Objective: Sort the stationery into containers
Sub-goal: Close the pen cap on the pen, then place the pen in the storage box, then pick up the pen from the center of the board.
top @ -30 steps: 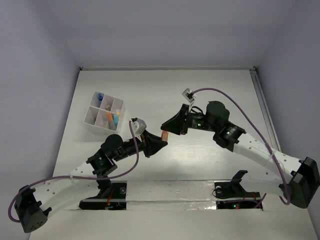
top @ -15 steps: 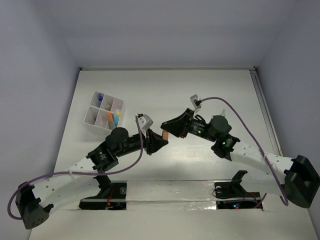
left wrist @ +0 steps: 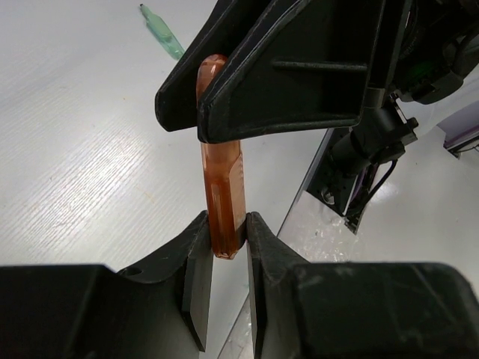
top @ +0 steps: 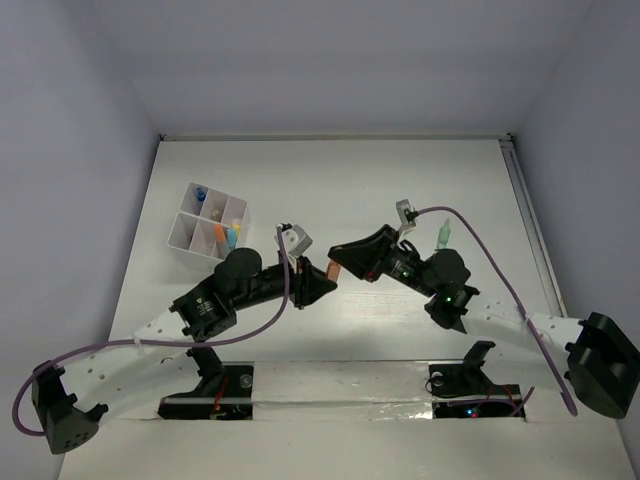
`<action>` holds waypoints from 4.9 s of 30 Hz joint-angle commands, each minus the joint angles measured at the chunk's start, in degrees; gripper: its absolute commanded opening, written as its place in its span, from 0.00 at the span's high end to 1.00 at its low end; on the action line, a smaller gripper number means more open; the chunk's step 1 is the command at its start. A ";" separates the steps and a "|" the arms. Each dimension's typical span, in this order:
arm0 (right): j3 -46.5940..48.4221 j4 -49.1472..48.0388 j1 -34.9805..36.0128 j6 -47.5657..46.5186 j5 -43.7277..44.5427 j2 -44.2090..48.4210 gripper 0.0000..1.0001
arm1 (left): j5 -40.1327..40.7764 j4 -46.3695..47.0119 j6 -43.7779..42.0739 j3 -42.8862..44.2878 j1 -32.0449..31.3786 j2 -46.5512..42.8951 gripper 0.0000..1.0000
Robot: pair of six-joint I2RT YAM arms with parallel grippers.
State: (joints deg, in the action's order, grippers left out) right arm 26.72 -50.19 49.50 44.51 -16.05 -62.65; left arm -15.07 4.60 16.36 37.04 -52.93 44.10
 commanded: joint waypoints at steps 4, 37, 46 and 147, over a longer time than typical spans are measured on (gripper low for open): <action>-3.35 26.10 6.49 -0.47 -15.50 -5.72 1.00 | 14.09 34.43 -0.54 12.97 2.30 -0.77 1.00; 23.37 11.28 -12.05 14.11 -7.23 -23.99 1.00 | 19.80 4.55 4.65 3.39 8.19 -18.42 0.35; 45.42 13.46 -9.78 6.38 -4.52 -43.59 1.00 | 30.34 -9.52 -2.20 10.25 8.19 -22.91 0.01; 25.93 69.09 -42.55 -21.57 25.73 -27.10 0.88 | 2.68 -2.93 2.88 4.19 24.19 -14.05 0.01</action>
State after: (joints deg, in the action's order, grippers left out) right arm 53.49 21.08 7.18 24.05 11.51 -94.21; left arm -10.37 -2.20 17.04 41.69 -29.12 28.27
